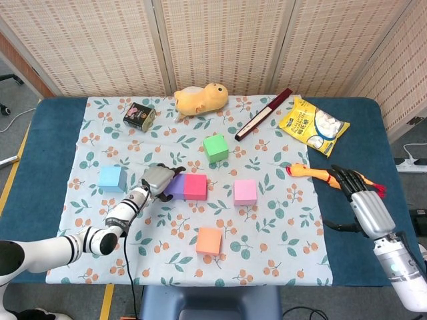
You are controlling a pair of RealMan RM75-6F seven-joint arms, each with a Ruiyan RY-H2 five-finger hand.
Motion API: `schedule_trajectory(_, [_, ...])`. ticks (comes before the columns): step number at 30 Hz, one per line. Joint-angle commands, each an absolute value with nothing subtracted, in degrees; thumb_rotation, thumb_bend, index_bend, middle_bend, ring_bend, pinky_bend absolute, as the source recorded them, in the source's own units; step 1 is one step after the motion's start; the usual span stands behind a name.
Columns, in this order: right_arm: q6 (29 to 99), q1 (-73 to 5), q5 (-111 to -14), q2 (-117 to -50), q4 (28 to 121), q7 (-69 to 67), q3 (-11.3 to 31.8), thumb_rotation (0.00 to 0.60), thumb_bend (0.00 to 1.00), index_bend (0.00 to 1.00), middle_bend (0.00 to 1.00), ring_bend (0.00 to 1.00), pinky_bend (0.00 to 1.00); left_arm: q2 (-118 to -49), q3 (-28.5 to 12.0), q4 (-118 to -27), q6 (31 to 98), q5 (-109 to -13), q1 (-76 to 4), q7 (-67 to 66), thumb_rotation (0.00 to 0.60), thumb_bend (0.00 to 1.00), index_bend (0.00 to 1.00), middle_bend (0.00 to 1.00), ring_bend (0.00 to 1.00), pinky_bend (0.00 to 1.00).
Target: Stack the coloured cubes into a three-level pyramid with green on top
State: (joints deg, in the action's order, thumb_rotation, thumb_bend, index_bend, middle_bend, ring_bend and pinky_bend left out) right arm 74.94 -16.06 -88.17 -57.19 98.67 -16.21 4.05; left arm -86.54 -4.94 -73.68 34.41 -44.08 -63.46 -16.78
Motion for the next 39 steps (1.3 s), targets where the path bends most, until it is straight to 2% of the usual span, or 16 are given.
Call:
schedule_trajectory(1, [75.01,-16.0,-88.17,-57.15,98.73,-16.28,4.05,0.6,0.0,0.0,0.01,0.0,0.01,-86.67,-4.9,-73.65,34.34,-43.89,-63.59,-16.9,0.6,0.32,0.12,0.24,0.27,0.17])
schedule_trajectory(10, [75.18,-15.8,-88.09,-57.11,98.7,-16.32,4.03,0.6,0.0,0.0,0.01,0.0,0.01,-86.99,-4.81,-73.54,34.2,-43.26,-63.95,-17.23,0.6,0.32,0.11,0.23,0.27,0.17])
schedule_trajectory(21, [75.23,-15.71,-88.14,-57.05,98.68,-16.33,4.08,0.6,0.0,0.0,0.01,0.0,0.01,-86.72,-4.3,-73.96,34.18,-42.17,-64.3,-17.82,0.6,0.33,0.04,0.09,0.2,0.17])
schedule_trajectory(26, [75.25,-15.67,-88.11,-56.99,98.68,-16.45,4.1,0.6,0.0,0.0,0.01,0.0,0.01,-85.91,-3.99,-75.17,34.26,-41.31,-64.37,-18.11,0.6,0.33,0.0,0.0,0.09,0.17])
schedule_trajectory(30, [75.02,-15.77,-87.99,-56.92,98.69,-16.48,4.17,0.6,0.0,0.0,0.01,0.0,0.01,-85.15,-3.59,-76.5,35.28,-41.36,-64.19,-18.65,0.6,0.33,0.0,0.0,0.0,0.15])
schedule_trajectory(35, [71.56,-17.21,-86.87,-56.32,98.92,-16.94,4.16,0.6,0.0,0.0,0.01,0.0,0.01,-82.1,-4.87,-80.7,38.54,-43.23,-62.12,-16.36,0.6,0.33,0.0,0.0,0.0,0.09])
schedule_trajectory(39, [66.04,-20.49,-85.55,-56.8,98.06,-17.46,4.86,0.6,0.0,0.0,0.01,0.0,0.02,-76.01,-6.56,-87.13,43.73,-47.89,-57.49,-11.31,0.6,0.33,0.0,0.0,0.0,0.07])
